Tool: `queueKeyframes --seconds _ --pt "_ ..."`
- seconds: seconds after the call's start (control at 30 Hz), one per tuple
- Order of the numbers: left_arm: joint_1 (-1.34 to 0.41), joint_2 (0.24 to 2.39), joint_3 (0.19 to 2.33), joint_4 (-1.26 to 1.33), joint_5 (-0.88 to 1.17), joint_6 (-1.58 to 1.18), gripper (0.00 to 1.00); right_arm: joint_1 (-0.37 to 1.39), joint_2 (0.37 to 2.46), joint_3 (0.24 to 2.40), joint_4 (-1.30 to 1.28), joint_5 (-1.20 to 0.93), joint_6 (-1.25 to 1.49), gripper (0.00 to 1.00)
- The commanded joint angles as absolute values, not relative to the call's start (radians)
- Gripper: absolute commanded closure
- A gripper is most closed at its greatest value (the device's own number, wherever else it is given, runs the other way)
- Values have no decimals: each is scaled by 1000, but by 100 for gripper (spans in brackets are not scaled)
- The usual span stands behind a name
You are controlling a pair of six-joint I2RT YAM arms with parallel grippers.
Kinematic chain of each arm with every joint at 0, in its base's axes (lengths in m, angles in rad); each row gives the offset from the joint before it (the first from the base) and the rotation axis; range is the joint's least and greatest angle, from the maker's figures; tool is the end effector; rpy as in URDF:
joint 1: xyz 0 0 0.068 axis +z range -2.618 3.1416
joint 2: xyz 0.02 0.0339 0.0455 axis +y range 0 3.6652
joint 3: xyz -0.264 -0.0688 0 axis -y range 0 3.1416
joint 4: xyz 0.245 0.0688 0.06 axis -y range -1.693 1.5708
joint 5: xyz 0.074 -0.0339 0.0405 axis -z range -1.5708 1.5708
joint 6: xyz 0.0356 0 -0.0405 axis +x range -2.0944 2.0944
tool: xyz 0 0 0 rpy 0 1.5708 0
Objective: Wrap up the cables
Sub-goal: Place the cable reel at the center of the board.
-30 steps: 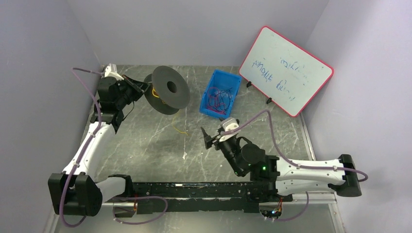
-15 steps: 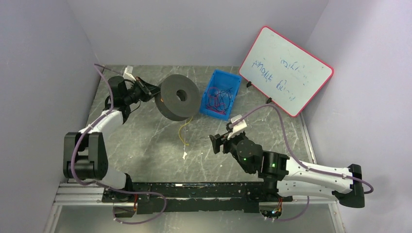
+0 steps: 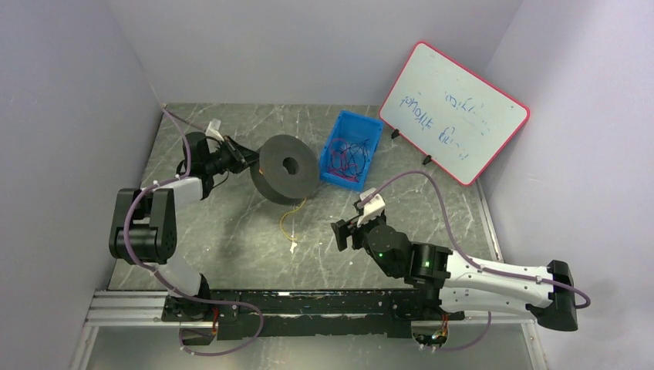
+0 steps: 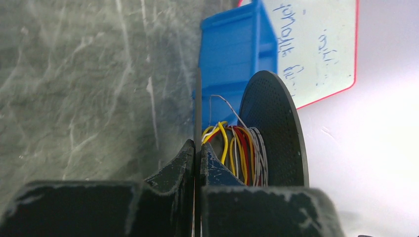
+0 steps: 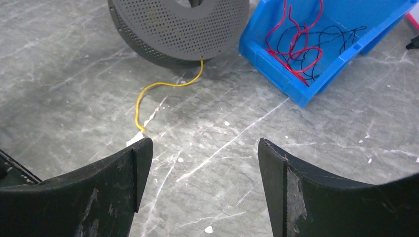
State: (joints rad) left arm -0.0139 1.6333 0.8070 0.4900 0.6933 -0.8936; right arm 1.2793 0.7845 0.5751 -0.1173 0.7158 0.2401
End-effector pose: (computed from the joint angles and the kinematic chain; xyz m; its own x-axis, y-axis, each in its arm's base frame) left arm 0.3420 -0.0275 0.2040 -0.6852 -0.5899 -0.4272 0.1275 0.4802 -0.8678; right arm 0.0743 0.1665 0.2754 -0.2190 -0.1054 -0.9700 -0.5066 0.8619 0.0207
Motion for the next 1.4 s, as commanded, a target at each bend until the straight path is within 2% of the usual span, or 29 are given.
queueKeyframes --seconds 0.0,0.33,1.1,1.37 --pt "-5 1677 779 622 715 -906 93 1260 786 544 -95 699 263 18" --pt "-5 1788 777 682 726 -926 90 1198 808 522 -84 625 276 16" --pt "21 1780 854 304 540 -800 50 1110 845 515 -78 547 273 15" --pt "21 1750 895 141 403 -754 47 1097 861 521 -73 531 270 15"
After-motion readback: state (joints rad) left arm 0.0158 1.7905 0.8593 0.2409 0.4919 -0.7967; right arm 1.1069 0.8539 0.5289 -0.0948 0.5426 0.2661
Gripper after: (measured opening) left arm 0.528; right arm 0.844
